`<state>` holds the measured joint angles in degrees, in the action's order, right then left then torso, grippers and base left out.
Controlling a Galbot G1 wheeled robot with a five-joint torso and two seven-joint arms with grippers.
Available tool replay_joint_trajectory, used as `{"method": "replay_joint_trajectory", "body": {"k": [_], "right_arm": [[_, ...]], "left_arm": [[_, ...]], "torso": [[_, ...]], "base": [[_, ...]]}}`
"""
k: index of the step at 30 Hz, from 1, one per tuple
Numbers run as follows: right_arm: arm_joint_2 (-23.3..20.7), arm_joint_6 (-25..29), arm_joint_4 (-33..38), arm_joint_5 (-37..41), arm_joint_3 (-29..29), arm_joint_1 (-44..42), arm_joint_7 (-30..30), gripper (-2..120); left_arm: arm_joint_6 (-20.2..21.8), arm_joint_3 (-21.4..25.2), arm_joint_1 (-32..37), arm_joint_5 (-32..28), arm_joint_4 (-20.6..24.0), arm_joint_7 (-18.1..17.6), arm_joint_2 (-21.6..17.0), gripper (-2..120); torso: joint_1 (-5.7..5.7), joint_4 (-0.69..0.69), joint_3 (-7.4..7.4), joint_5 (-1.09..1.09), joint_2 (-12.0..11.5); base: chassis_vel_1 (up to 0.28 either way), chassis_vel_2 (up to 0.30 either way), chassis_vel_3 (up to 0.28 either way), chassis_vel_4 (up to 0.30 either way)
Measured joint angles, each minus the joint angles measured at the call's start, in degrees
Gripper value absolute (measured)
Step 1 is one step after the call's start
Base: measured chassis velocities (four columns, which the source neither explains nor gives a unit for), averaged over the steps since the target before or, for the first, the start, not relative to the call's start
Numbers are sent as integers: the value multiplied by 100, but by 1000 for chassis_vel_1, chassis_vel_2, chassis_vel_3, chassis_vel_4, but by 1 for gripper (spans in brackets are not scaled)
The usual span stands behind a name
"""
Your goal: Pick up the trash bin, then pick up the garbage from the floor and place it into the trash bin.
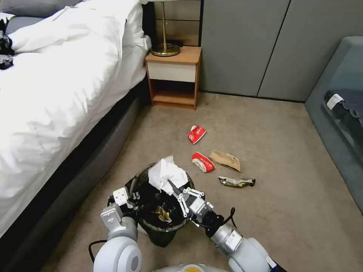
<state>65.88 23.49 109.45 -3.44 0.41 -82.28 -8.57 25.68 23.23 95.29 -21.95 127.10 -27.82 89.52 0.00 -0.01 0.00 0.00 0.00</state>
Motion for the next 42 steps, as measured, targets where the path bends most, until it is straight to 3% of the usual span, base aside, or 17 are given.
{"method": "replay_joint_trajectory", "body": {"k": [13,26,31,36,39,42], "right_arm": [[40,43,-391,63,10,58,16,0],[-266,-223,-445,-52,-185,92,-105,44],[-564,-690,-354,22,-254,143,-97,68],[-715,-1092,-207,237,-261,143,-90,81],[-829,-1345,-92,384,-271,145,-105,96],[-875,-1392,-32,379,-243,143,-110,99]], "left_arm": [[0,0,0,0,0,0,0,75],[0,0,0,0,0,0,0,75],[0,0,0,0,0,0,0,75],[0,0,0,0,0,0,0,75],[0,0,0,0,0,0,0,75],[0,0,0,0,0,0,0,75]], "torso": [[0,0,0,1,0],[0,0,0,1,0],[0,0,0,1,0],[0,0,0,1,0],[0,0,0,1,0],[0,0,0,1,0]], "base": [[0,0,0,0],[0,0,0,0],[0,0,0,0],[0,0,0,0],[0,0,0,0],[0,0,0,0]]}}
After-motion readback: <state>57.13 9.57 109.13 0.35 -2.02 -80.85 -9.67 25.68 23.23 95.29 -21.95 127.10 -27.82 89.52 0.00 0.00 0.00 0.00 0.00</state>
